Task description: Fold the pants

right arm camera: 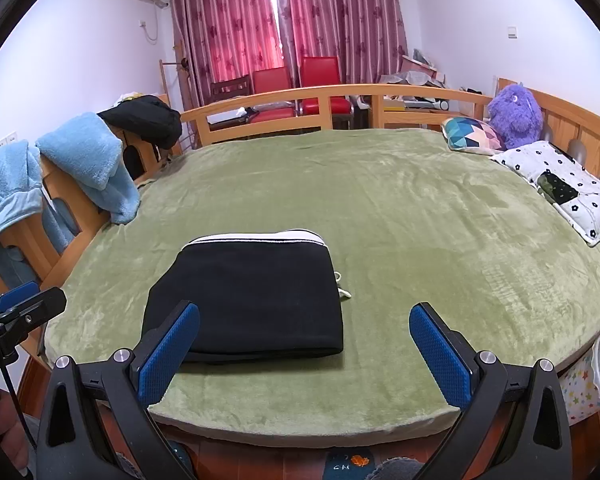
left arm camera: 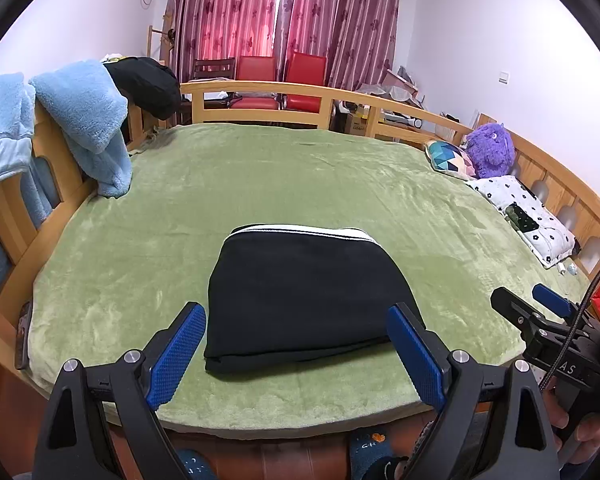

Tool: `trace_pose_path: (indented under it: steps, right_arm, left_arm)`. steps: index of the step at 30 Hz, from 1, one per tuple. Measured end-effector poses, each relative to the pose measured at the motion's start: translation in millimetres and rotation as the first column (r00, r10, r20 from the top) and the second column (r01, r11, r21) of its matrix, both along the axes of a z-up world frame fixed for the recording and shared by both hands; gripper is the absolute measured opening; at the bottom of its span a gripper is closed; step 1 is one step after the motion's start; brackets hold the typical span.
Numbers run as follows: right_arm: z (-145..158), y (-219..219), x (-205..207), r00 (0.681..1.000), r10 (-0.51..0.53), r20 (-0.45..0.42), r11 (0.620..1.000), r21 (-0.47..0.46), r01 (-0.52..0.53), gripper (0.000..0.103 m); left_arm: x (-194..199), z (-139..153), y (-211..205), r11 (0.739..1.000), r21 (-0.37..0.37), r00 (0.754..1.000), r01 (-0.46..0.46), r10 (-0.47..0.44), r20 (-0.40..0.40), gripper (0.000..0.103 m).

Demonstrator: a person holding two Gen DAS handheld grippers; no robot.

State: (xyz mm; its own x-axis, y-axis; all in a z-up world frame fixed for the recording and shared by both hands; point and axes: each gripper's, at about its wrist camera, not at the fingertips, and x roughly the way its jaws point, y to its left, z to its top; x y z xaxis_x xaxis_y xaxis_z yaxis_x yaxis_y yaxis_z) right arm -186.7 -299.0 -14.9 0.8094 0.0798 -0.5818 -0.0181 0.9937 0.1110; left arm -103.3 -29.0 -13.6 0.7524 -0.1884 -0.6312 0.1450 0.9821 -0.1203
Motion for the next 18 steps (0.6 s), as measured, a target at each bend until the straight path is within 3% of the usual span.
trace_pose_path:
  steps: [18]
  right_arm:
    - [-2.7, 1.6, 2.9, 1.000, -0.010, 0.003, 1.000, -0.004, 0.010, 0.103]
  left_arm:
    - [-0.1, 1.0, 0.4, 1.000, -0.004, 1.000, -0.001, 0.001, -0.001, 0.092]
